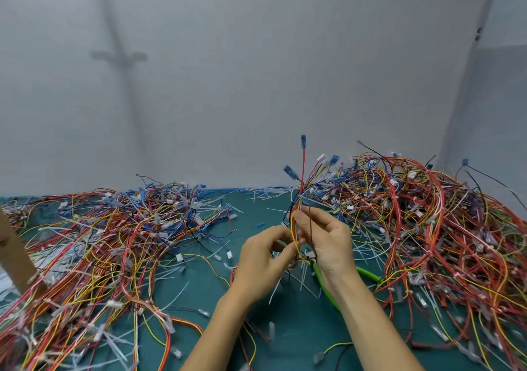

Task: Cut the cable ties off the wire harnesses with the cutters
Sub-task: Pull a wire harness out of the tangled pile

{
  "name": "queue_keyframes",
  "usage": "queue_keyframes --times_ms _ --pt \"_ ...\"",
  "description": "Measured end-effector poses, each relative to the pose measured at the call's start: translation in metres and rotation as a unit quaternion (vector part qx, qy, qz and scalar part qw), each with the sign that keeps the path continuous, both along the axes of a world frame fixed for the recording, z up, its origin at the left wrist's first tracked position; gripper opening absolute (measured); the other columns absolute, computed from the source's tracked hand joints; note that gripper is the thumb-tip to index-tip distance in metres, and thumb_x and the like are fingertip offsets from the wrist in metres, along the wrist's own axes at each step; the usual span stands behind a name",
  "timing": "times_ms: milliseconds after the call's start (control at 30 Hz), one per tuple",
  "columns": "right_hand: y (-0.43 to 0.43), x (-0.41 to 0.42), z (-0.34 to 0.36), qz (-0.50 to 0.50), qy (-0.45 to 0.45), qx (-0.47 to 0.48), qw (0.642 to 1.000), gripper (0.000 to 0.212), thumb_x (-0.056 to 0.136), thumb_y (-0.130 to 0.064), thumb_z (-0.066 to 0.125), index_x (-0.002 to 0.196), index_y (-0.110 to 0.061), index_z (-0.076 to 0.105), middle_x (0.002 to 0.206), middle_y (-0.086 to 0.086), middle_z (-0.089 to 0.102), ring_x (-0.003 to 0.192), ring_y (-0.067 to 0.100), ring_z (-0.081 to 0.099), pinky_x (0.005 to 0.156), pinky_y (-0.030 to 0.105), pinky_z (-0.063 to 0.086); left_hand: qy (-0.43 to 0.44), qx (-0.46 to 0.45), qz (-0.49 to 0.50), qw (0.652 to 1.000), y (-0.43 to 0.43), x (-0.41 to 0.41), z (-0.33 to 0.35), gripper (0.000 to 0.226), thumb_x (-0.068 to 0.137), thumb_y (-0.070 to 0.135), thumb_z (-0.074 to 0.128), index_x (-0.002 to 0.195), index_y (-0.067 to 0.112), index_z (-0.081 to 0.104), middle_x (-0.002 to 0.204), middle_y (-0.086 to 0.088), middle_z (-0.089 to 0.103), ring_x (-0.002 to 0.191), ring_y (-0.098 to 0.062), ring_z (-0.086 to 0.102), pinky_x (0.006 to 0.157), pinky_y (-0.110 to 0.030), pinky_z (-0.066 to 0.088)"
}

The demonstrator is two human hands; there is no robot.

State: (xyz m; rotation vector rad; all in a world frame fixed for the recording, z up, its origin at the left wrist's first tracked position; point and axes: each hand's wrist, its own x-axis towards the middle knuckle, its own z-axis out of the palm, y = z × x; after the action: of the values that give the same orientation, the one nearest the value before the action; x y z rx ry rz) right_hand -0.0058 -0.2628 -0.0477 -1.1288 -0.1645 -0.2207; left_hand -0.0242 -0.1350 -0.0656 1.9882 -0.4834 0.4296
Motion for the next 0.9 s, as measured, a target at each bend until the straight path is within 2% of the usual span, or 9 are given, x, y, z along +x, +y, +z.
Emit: queue_keyframes --times_ms 167,267,333,400,467,533,633,800,900 --pt "0.0 0.005 -0.008 -0.031 -0.024 -0.006 0.999 0.019 0.092 -0.007 0.063 0.087 -0.016 0.079 0.084 0.001 0.074 0.068 0.008 0.06 0.064 0.019 0.051 -0.002 -0.076 0.013 0.997 0.005 0.003 0.0 0.007 0.094 0.026 0.059 0.087 0.025 0.06 0.073 0.001 0.065 0.061 -0.018 0.06 0.059 -0.037 0.051" --pt "-0.005 0.005 -0.01 -0.062 -0.03 -0.005 0.998 0.032 0.093 -0.002 0.055 0.077 -0.017 0.078 0.066 -0.001 0.063 0.061 0.008 0.055 0.059 0.019 0.048 0.031 -0.153 0.015 0.988 0.007 0.004 0.003 0.011 0.094 0.018 0.063 0.087 0.027 0.065 0.078 0.004 0.066 0.069 -0.027 0.067 0.057 -0.039 0.054" --pt "-0.009 0.003 -0.01 -0.071 -0.038 -0.041 0.996 0.036 0.09 0.002 0.052 0.07 -0.017 0.074 0.062 0.0 0.062 0.061 0.01 0.057 0.059 0.021 0.048 0.055 -0.212 0.02 0.976 0.009 0.005 0.005 0.014 0.093 0.015 0.065 0.085 0.026 0.069 0.077 0.005 0.067 0.07 -0.026 0.069 0.056 -0.028 0.053" --pt "-0.009 0.001 -0.009 -0.04 -0.05 -0.12 0.991 0.029 0.085 -0.001 0.054 0.073 -0.017 0.074 0.073 0.0 0.072 0.071 0.011 0.065 0.066 0.02 0.05 0.065 -0.257 0.03 0.964 0.011 0.007 0.007 0.014 0.09 0.014 0.068 0.084 0.026 0.072 0.076 0.005 0.069 0.069 -0.022 0.069 0.055 -0.022 0.051" --pt "-0.004 -0.001 -0.009 0.028 -0.061 -0.207 0.976 0.026 0.082 -0.002 0.056 0.086 -0.019 0.076 0.086 -0.003 0.076 0.084 0.008 0.069 0.072 0.016 0.051 0.074 -0.304 0.038 0.949 0.012 0.008 0.01 0.01 0.087 0.013 0.07 0.083 0.022 0.074 0.076 0.001 0.072 0.067 -0.018 0.069 0.054 -0.02 0.05" --pt "0.003 -0.002 -0.011 0.092 -0.056 -0.229 0.967 0.033 0.088 0.005 0.06 0.099 -0.024 0.072 0.091 -0.009 0.077 0.088 0.005 0.07 0.074 0.016 0.052 0.075 -0.34 0.059 0.936 0.014 0.008 0.012 0.011 0.085 0.012 0.071 0.081 0.021 0.075 0.072 0.001 0.072 0.061 -0.009 0.066 0.05 -0.016 0.047" --pt "0.01 -0.003 -0.014 0.114 -0.045 -0.231 0.965 0.027 0.089 -0.002 0.067 0.104 -0.025 0.069 0.086 -0.005 0.077 0.085 0.009 0.072 0.075 0.021 0.055 0.075 -0.367 0.084 0.923 0.018 0.01 0.013 0.008 0.083 0.013 0.073 0.081 0.021 0.077 0.067 0.004 0.071 0.054 -0.002 0.057 0.046 -0.012 0.04" --pt "0.015 -0.003 -0.018 0.063 -0.044 -0.242 0.967 0.019 0.085 0.0 0.071 0.084 -0.019 0.069 0.075 -0.004 0.075 0.074 0.008 0.071 0.066 0.018 0.051 0.075 -0.384 0.084 0.916 0.019 0.009 0.015 0.007 0.079 0.015 0.076 0.086 0.015 0.076 0.073 0.006 0.074 0.062 0.003 0.061 0.054 -0.008 0.043" --pt "0.018 -0.004 -0.018 0.044 -0.044 -0.203 0.977 0.018 0.085 0.001 0.07 0.083 -0.017 0.071 0.076 0.001 0.076 0.073 0.014 0.073 0.065 0.021 0.055 0.086 -0.374 0.075 0.92 0.022 0.012 0.014 0.011 0.08 0.026 0.072 0.087 0.019 0.077 0.077 0.005 0.074 0.066 0.0 0.062 0.057 -0.012 0.045"
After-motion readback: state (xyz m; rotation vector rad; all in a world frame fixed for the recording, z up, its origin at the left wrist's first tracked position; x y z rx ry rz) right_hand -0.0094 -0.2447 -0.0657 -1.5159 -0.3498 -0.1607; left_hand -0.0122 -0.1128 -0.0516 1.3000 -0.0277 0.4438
